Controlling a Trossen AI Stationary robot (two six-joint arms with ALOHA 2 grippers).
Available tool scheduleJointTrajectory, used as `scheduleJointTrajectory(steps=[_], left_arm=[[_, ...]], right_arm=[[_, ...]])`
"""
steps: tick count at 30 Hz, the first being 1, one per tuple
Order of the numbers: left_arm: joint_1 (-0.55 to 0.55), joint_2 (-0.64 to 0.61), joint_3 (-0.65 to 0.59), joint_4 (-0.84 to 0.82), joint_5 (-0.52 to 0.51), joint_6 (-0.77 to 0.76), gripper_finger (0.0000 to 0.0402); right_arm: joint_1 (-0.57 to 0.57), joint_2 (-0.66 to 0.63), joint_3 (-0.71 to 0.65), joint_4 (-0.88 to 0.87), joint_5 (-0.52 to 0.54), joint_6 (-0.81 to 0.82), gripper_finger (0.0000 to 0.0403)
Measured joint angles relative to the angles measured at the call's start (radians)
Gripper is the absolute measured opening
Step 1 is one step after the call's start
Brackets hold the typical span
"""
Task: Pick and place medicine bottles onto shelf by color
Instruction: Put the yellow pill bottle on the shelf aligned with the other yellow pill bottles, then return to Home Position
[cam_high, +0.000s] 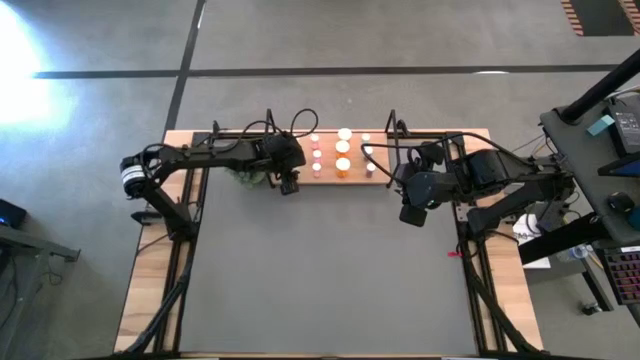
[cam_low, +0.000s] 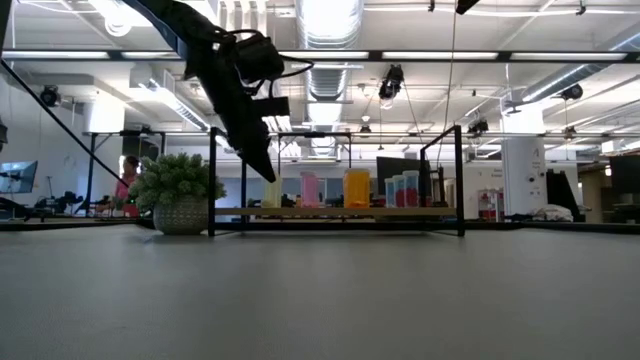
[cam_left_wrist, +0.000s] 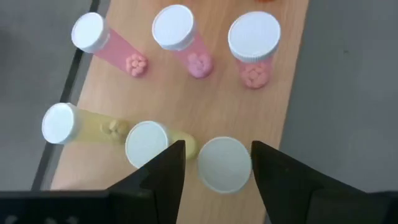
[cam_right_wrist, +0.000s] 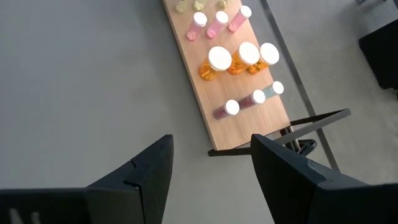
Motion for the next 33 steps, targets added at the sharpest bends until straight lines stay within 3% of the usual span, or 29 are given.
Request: scheduleJointTrajectory(steps=[6, 33], left_arm=[[-0.002, -0.002, 0.030, -0.047, -0.045, 0.050, 0.0167], [-0.051, -0.004, 0.115, -0.134, -0.036, 0.052, 0.0167]], right_arm=[[0.000, 0.000, 0.000, 0.000, 0.000, 0.000, 0.0206], [0.000, 0.000, 0.000, -0.013, 0.000, -0.001, 0.0206]])
